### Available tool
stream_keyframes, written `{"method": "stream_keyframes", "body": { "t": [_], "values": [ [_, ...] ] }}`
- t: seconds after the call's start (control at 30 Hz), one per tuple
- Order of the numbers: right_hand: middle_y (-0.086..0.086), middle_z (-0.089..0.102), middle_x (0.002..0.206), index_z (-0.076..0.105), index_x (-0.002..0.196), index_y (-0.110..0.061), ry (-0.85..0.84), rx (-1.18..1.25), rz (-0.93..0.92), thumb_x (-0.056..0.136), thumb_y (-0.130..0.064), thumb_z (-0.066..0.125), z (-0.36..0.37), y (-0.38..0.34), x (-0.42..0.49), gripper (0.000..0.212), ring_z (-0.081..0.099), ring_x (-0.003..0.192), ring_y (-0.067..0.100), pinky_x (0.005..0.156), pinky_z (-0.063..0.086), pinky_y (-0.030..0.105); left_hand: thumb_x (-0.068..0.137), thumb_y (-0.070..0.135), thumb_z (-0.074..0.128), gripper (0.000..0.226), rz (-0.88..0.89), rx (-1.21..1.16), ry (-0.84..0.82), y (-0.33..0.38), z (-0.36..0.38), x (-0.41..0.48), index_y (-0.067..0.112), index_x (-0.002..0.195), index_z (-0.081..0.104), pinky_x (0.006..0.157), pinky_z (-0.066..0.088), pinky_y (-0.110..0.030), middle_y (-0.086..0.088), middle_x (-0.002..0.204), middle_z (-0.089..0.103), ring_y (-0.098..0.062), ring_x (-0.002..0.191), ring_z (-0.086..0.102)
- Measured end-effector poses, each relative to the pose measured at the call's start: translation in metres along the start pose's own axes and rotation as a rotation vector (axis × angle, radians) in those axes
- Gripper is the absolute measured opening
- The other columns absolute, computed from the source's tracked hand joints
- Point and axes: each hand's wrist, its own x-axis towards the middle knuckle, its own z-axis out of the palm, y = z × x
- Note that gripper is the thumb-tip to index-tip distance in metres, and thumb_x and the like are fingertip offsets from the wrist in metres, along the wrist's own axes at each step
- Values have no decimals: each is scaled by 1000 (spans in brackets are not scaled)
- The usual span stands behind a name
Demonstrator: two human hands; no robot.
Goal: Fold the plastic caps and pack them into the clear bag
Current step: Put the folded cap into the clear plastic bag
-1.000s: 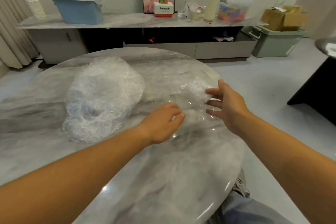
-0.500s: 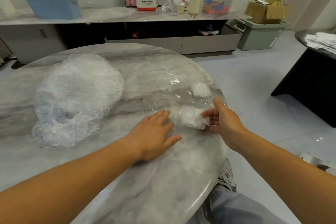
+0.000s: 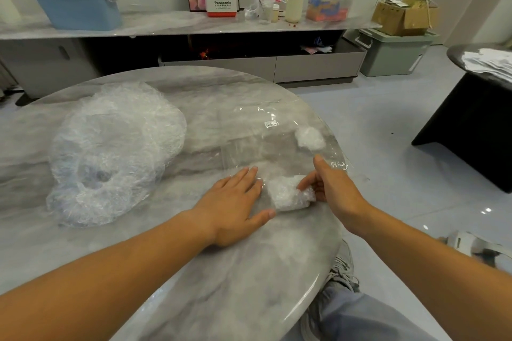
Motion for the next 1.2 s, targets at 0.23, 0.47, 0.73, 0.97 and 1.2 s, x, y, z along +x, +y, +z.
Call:
{"method": "stream_keyframes", "body": {
  "t": [0.23, 0.47, 0.73, 0.97, 1.2],
  "values": [
    [9, 76, 99, 79, 88, -6, -50, 27, 32, 107, -54, 24, 3, -12, -3, 75, 70, 93, 25, 80, 54, 26, 94, 73, 19, 89, -8, -71, 109, 5, -5, -11, 21, 159, -11, 125, 3, -34, 5, 167, -13, -12, 154, -6],
    [19, 71, 115, 70, 112, -6, -27, 261, 249, 97, -74, 30, 11, -22, 7, 80, 67, 101, 28, 88, 56, 43, 92, 77, 18, 91, -8, -116, 61, 5, -8, -20, 23, 160, -9, 125, 0, -49, 9, 166, -16, -7, 152, -14],
    [24, 43, 150, 48, 140, 2, -42, 830, 367, 88, -80, 44, 31, -40, 19, 97, 43, 140, 36, 106, 44, 42, 94, 73, 26, 90, 51, -202, 65, 10, -4, -31, 20, 160, -4, 126, 1, -33, 7, 167, -12, -6, 152, -13],
    [34, 30, 152, 53, 132, 0, -19, 966, 424, 91, -66, 59, 44, -66, 28, 78, 46, 133, 45, 101, 50, 49, 96, 70, 29, 87, 62, -203, 102, 2, -7, -35, 18, 161, 3, 123, 0, -25, 3, 169, -3, -8, 153, -6],
    [16, 38, 150, 43, 142, -7, 199, 844, 405, 99, -46, 59, 41, -68, 24, 61, 46, 133, 44, 113, 43, 51, 95, 73, 28, 88, 57, -191, 51, -3, 0, -39, 20, 161, 3, 126, 3, -33, 4, 168, -6, -9, 153, -8]
  ]
}}
